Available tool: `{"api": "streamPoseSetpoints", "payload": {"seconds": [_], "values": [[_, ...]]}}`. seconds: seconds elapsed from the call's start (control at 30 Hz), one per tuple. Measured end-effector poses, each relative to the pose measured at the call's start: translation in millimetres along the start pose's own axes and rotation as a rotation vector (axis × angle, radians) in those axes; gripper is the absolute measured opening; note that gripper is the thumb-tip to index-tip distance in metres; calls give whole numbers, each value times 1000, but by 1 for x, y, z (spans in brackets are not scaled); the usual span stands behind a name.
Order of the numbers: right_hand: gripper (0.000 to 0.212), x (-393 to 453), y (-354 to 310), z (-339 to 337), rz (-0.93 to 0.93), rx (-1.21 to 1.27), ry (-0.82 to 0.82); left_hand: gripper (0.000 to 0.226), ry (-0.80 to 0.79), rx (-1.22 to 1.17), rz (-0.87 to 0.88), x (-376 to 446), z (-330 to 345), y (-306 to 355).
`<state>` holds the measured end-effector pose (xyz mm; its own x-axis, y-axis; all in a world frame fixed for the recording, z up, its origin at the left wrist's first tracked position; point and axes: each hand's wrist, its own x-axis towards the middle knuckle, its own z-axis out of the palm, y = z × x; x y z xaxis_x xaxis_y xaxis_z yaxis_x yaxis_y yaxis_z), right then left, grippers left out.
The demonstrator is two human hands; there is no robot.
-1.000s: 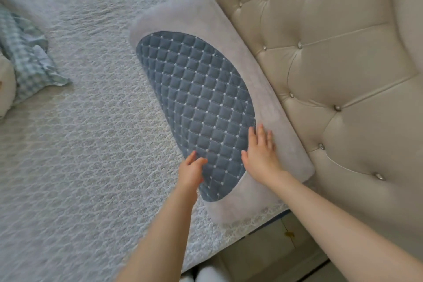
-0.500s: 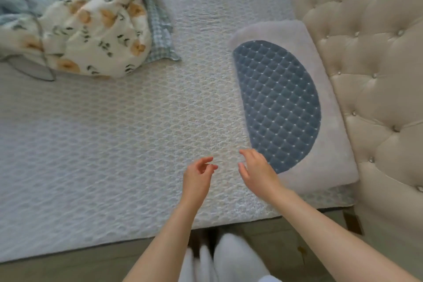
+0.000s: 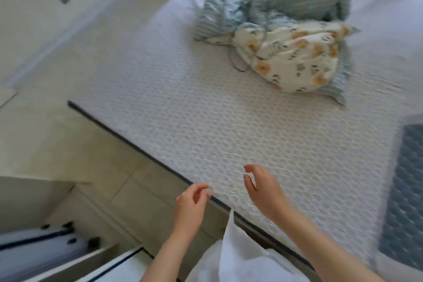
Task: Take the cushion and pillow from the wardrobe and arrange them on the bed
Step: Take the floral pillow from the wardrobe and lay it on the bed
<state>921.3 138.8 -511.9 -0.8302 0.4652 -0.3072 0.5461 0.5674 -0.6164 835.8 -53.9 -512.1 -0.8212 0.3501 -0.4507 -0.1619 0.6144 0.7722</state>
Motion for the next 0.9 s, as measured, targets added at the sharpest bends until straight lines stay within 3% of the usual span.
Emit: {"api": "streamPoseSetpoints", "payload": {"seconds": [0.33,0.6,0.9], "values": [[35,46,-159,94,-402,-175,-318,20,516,-130,-220,-36,-138,-86],[23,98,-260,142,-637,-261,-566,17,716,-231,-397,-30,-198,-107],[31,149,-389,193,-939,-299,-721,17,1009,-426,-514,-3,-264,-109]]}}
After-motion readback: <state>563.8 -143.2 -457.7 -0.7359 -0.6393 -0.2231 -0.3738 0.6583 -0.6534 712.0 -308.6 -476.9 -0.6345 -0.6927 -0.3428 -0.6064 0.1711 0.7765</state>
